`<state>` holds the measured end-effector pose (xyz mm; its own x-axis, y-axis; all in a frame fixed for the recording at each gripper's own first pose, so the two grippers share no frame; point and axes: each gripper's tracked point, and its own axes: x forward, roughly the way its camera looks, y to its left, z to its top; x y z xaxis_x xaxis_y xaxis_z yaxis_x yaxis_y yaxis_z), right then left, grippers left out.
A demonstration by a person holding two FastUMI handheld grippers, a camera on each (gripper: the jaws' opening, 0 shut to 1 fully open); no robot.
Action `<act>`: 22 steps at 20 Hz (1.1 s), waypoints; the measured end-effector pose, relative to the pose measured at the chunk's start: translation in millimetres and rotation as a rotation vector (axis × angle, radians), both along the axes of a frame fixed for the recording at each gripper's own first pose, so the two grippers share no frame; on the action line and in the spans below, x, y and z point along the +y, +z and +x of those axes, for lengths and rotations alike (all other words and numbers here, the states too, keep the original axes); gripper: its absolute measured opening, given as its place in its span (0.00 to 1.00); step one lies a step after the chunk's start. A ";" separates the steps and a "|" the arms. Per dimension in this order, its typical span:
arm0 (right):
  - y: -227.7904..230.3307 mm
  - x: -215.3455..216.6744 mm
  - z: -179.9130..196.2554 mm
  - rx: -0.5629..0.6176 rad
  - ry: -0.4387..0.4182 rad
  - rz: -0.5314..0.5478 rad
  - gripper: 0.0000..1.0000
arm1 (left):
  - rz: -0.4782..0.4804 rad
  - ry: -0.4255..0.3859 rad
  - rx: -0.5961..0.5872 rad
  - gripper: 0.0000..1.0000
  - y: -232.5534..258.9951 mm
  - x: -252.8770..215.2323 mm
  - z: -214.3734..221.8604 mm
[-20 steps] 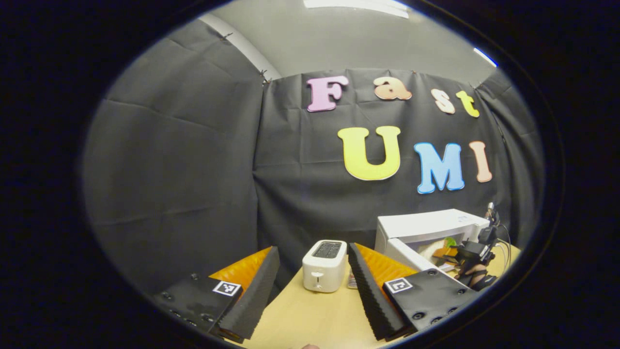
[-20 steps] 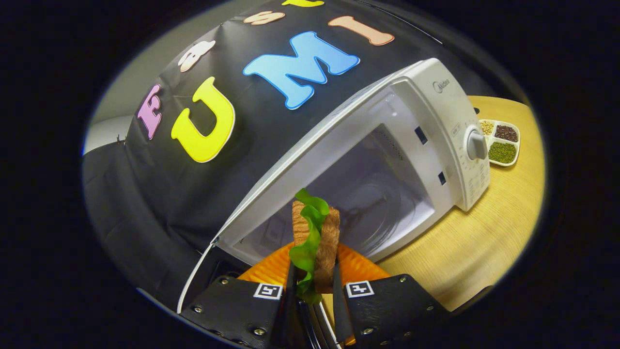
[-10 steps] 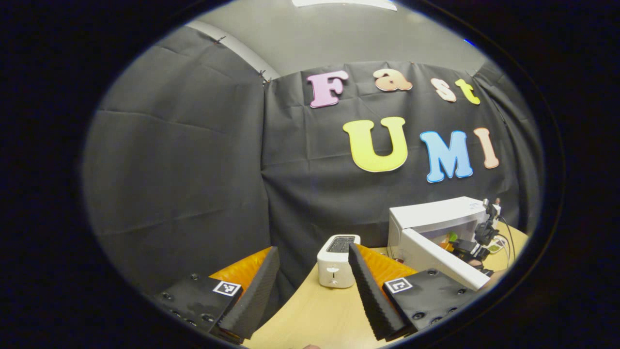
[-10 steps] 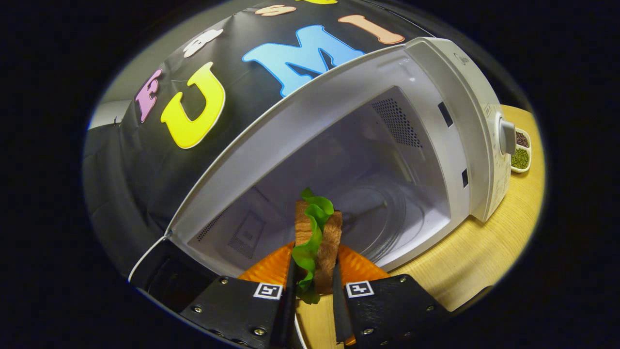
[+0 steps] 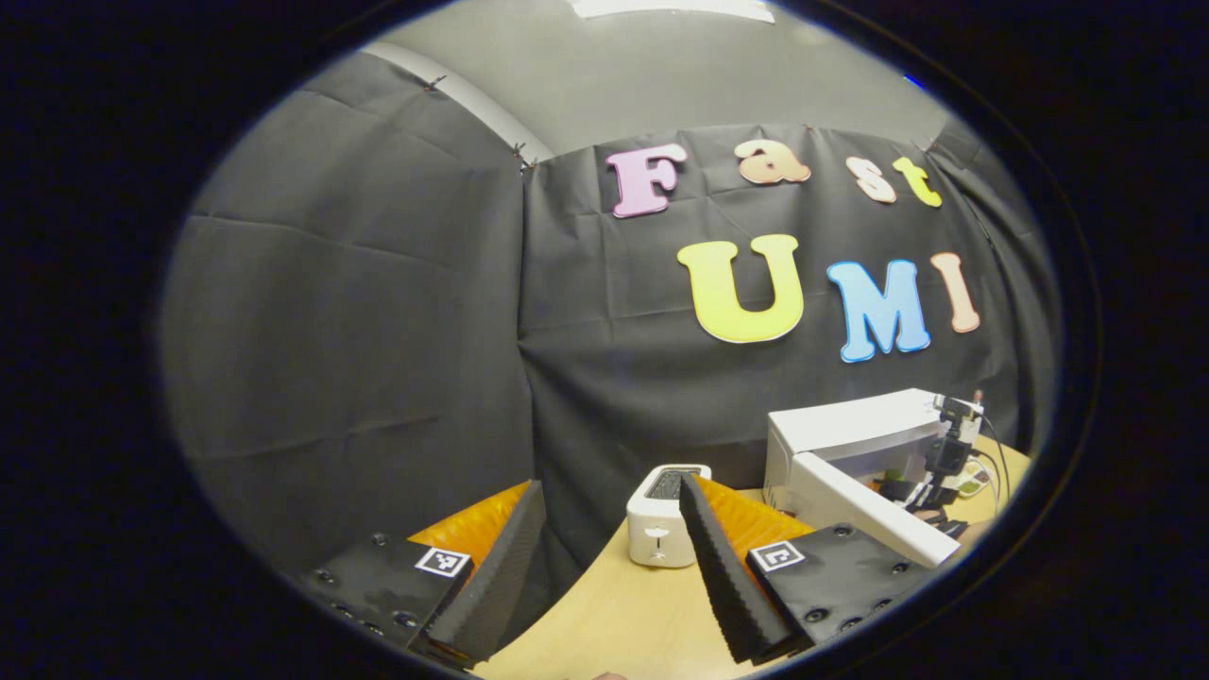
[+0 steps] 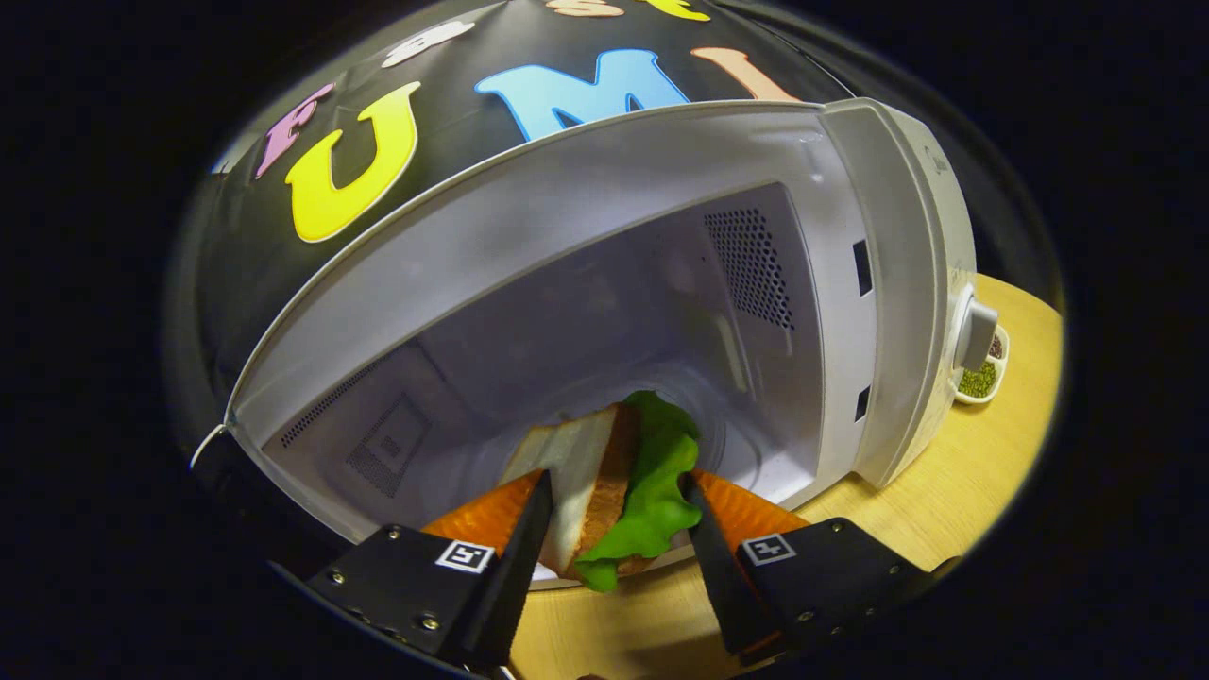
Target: Open the microwave oven with the left hand, put the food in, and close the microwave oven.
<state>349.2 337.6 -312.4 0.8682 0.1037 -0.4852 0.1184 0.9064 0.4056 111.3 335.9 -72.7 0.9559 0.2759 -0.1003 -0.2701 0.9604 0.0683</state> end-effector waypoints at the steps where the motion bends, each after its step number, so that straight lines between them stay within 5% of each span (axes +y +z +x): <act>1: -0.2 -5.7 -1.6 0.000 -0.001 -0.025 0.85 | -0.002 -0.003 0.000 0.96 -0.3 -1.9 0.3; 3: 5.4 -14.4 -4.4 -0.020 0.005 -0.071 0.97 | -0.015 -0.009 0.002 0.96 -3.3 -6.9 -0.2; 13: 115.5 -45.1 -72.2 -0.238 0.146 -0.234 0.96 | -0.062 -0.065 -0.021 0.96 -13.6 -45.5 4.5; 22: 217.0 -126.5 -157.6 -0.399 0.129 -0.290 0.96 | -0.077 -0.132 -0.023 0.96 -36.6 -96.3 -10.0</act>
<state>191.7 211.1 -95.4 0.9807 0.1328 -0.1435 -0.1150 0.9854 0.1259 101.3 239.6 -109.3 0.9856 0.1402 -0.0943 -0.1419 0.9898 -0.0121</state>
